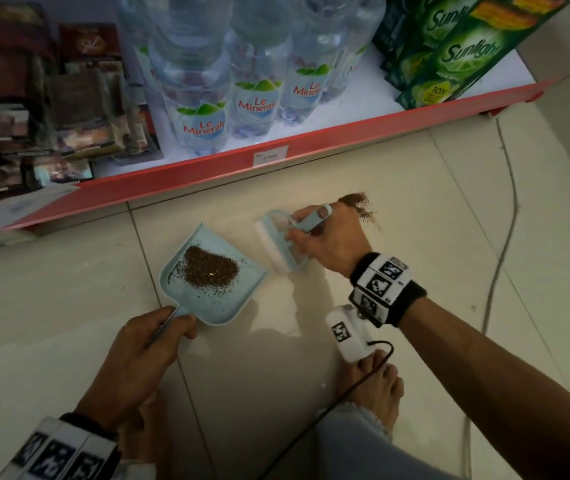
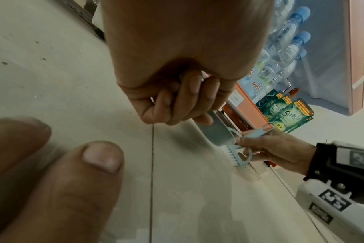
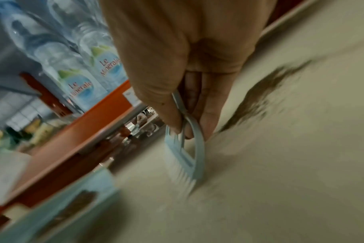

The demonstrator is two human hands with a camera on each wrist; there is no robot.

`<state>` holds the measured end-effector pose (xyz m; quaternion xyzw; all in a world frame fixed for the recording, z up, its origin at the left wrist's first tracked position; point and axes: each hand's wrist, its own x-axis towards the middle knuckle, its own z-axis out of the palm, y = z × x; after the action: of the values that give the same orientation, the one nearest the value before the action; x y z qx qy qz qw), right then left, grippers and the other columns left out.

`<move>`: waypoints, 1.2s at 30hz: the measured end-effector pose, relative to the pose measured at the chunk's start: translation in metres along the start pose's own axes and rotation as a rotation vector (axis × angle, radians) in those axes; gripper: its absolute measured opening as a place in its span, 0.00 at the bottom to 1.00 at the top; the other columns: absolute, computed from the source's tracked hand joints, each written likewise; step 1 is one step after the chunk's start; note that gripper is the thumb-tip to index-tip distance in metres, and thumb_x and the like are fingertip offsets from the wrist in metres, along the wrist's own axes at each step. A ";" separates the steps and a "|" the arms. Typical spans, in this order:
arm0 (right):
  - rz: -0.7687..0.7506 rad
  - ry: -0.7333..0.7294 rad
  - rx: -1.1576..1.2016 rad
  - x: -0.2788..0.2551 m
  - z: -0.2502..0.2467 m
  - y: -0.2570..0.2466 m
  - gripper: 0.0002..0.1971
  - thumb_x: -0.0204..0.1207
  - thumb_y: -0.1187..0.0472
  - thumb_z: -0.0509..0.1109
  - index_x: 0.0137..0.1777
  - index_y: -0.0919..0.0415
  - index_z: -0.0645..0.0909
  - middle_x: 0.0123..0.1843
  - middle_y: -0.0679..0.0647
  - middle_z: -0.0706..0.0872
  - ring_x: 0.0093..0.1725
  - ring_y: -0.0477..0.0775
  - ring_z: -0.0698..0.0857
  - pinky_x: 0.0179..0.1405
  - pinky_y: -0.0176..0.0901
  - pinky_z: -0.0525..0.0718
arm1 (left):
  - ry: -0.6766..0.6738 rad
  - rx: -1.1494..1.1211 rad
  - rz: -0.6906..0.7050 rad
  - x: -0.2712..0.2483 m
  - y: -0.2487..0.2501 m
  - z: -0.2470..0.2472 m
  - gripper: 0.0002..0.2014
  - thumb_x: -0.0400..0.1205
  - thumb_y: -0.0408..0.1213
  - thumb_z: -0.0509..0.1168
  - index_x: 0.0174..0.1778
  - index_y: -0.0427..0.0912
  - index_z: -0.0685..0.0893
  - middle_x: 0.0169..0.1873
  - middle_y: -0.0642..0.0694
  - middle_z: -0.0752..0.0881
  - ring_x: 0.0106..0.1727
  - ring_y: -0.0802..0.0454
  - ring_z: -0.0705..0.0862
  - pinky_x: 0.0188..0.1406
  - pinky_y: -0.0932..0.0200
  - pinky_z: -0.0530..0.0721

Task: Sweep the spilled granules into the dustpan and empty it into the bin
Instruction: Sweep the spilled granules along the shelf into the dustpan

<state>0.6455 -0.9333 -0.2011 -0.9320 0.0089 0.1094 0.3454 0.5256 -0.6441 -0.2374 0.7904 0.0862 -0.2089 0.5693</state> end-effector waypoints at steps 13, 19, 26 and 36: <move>0.091 0.009 0.220 -0.007 -0.025 0.017 0.07 0.71 0.66 0.81 0.48 0.65 0.91 0.40 0.60 0.93 0.35 0.58 0.92 0.34 0.50 0.92 | -0.132 -0.015 0.030 0.020 0.017 0.012 0.14 0.84 0.42 0.65 0.32 0.43 0.84 0.16 0.53 0.69 0.19 0.59 0.67 0.22 0.63 0.66; 0.216 0.169 -0.158 -0.006 -0.043 0.041 0.09 0.75 0.59 0.76 0.53 0.61 0.92 0.45 0.58 0.93 0.41 0.58 0.91 0.47 0.52 0.90 | -0.266 -0.027 0.037 0.038 0.023 0.015 0.20 0.73 0.59 0.63 0.33 0.44 0.83 0.17 0.53 0.68 0.21 0.56 0.66 0.24 0.61 0.64; 0.328 0.284 0.166 -0.016 -0.078 0.035 0.08 0.75 0.61 0.79 0.52 0.62 0.88 0.38 0.57 0.93 0.32 0.52 0.92 0.28 0.46 0.91 | -0.378 -0.016 0.044 0.060 0.045 0.041 0.18 0.71 0.58 0.62 0.32 0.45 0.84 0.17 0.54 0.69 0.21 0.56 0.67 0.25 0.60 0.64; 0.486 0.258 -0.144 -0.018 -0.149 0.082 0.09 0.80 0.58 0.69 0.51 0.57 0.90 0.43 0.59 0.93 0.41 0.57 0.93 0.43 0.51 0.92 | -0.377 0.032 0.107 0.086 0.063 0.072 0.21 0.68 0.62 0.59 0.33 0.46 0.83 0.15 0.54 0.72 0.20 0.56 0.68 0.27 0.56 0.68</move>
<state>0.6498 -1.0928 -0.1394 -0.9309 0.2682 0.0696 0.2381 0.6097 -0.7418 -0.2388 0.7495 -0.0675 -0.3240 0.5733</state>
